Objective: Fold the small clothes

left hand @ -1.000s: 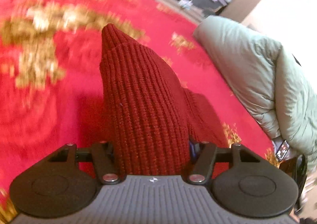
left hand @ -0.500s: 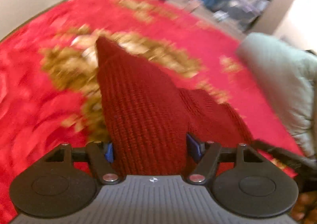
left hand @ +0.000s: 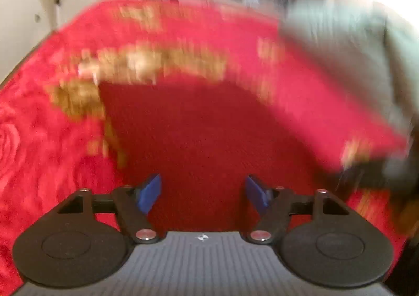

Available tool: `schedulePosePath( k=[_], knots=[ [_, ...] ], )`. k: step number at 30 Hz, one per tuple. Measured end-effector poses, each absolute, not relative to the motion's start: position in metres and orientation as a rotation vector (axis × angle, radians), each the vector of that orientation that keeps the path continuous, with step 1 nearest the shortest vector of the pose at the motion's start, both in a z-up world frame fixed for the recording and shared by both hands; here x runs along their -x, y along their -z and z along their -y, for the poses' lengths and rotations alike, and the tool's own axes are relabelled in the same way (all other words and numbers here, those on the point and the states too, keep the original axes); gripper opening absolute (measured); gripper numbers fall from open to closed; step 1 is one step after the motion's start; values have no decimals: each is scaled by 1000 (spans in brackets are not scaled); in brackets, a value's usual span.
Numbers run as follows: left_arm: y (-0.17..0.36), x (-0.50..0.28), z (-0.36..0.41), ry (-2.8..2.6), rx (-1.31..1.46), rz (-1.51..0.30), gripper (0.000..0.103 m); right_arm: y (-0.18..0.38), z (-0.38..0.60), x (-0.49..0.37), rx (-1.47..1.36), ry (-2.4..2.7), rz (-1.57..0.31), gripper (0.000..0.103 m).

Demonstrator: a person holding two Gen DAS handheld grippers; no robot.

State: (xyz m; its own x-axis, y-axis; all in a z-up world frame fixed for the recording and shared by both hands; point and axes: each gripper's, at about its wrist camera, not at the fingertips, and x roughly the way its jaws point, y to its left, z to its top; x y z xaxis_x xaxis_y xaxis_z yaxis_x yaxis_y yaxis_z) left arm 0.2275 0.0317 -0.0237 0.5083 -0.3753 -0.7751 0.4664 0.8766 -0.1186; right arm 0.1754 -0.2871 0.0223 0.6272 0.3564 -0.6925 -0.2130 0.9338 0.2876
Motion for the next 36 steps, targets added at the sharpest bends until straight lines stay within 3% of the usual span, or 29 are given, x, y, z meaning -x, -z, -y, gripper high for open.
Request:
schedulePosePath(
  k=[3,5,8,10,11,15,19,28,36],
  knots=[
    [44,-216,-29,495,-165,-977,79,-17,289,-177,-233,-287,-924,18],
    [33,-204,-34,496,-152,-956,78,-26,283,-171,-175,-243,-937,26],
    [-3,-167,-37,467,-209,-767,86,-72,279,-142,-135,-167,-799,32],
    [-29,-140,-42,422,-182,-641,103,-112,277,-110,-130,-135,-656,43],
    [-41,-125,-44,388,-149,-593,103,-130,274,-94,-118,-113,-592,51],
    [-78,-69,-40,248,-54,-502,103,-189,260,-30,-85,-69,-390,60],
    [-102,-21,-22,143,-34,-471,103,-217,248,10,-90,-3,-318,71],
    [-136,47,12,16,-51,-609,103,-201,225,48,-117,73,-426,81],
    [-130,90,18,-33,-7,-686,103,-168,220,66,-135,55,-549,82]
  ],
)
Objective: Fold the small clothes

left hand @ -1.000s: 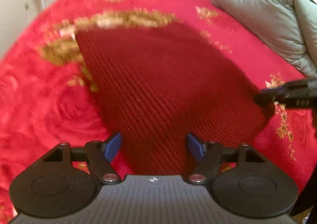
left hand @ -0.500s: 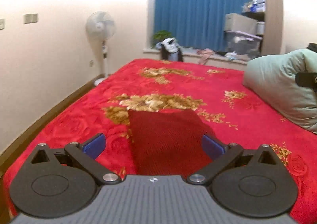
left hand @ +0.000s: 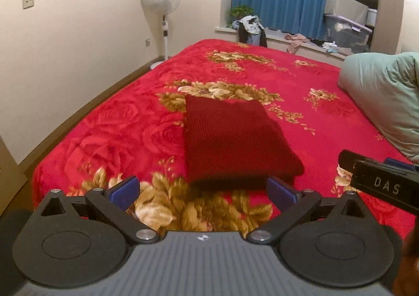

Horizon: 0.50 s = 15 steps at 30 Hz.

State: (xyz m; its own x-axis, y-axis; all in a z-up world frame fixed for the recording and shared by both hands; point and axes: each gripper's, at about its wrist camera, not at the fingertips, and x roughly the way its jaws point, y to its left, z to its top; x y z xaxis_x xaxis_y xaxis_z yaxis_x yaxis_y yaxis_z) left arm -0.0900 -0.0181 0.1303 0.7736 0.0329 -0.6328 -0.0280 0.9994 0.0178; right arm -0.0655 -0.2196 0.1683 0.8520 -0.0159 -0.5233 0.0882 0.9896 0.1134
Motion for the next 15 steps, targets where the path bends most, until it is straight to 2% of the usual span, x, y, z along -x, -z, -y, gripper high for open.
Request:
schedulePosePath(
  k=[15],
  knots=[
    [-115,93,30,-20,-46,-692,103,-166,212,85,-94,55,-567,83]
  ],
)
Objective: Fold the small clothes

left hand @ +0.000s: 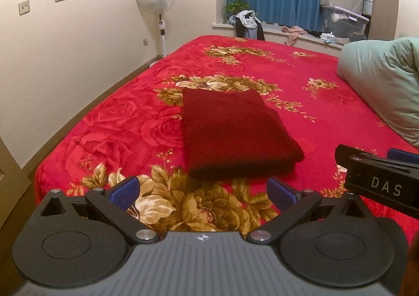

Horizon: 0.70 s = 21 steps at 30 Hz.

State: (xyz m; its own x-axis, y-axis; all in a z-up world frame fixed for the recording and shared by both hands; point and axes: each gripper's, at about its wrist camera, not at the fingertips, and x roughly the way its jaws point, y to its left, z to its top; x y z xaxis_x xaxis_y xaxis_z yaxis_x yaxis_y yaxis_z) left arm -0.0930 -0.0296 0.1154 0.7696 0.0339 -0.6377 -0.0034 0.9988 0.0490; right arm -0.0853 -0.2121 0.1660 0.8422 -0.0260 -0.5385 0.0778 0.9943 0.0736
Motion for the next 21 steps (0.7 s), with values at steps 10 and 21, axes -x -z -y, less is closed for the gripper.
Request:
schedulePosePath(
  k=[10,21],
  knots=[
    [-112,90,34,-4,-44,-690,103,-162,223,90,-89,108,-573,83],
    [-110,90,29,-20,-36,-699,103,-160,221,89,-70,94,-586,83]
  ],
)
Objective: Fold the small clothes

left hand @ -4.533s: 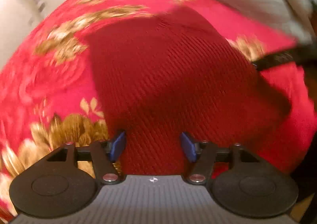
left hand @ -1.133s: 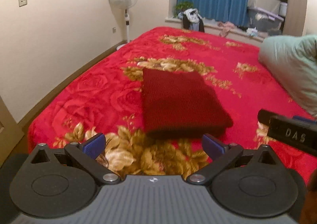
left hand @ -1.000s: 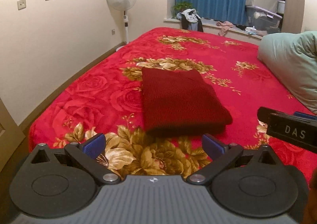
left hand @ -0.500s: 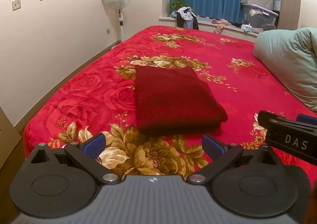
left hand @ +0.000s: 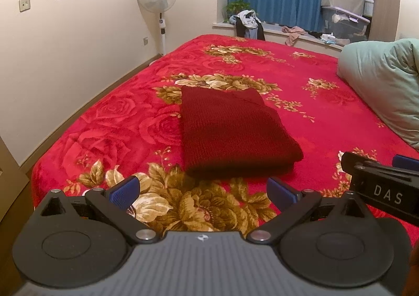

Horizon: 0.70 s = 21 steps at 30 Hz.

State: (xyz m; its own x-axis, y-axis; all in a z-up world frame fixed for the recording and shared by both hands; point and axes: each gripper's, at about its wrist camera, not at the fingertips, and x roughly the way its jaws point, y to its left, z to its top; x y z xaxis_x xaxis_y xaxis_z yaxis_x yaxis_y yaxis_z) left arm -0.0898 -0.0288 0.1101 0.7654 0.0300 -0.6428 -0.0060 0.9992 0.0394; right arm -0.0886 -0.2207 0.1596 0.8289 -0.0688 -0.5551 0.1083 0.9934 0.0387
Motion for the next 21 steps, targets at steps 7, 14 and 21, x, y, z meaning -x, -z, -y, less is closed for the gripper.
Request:
schedulePosePath(
  k=[7,14,21],
  knots=[
    [-109,88,27,-21,-29,-710,103,-159,221,87,-66,94,-592,82],
    [-109,89,25,-25,-22,-717,103,-158,221,86,-63,95,-595,82],
    [-109,88,25,-25,-22,-717,103,-157,221,86,-63,95,-599,82]
  ],
)
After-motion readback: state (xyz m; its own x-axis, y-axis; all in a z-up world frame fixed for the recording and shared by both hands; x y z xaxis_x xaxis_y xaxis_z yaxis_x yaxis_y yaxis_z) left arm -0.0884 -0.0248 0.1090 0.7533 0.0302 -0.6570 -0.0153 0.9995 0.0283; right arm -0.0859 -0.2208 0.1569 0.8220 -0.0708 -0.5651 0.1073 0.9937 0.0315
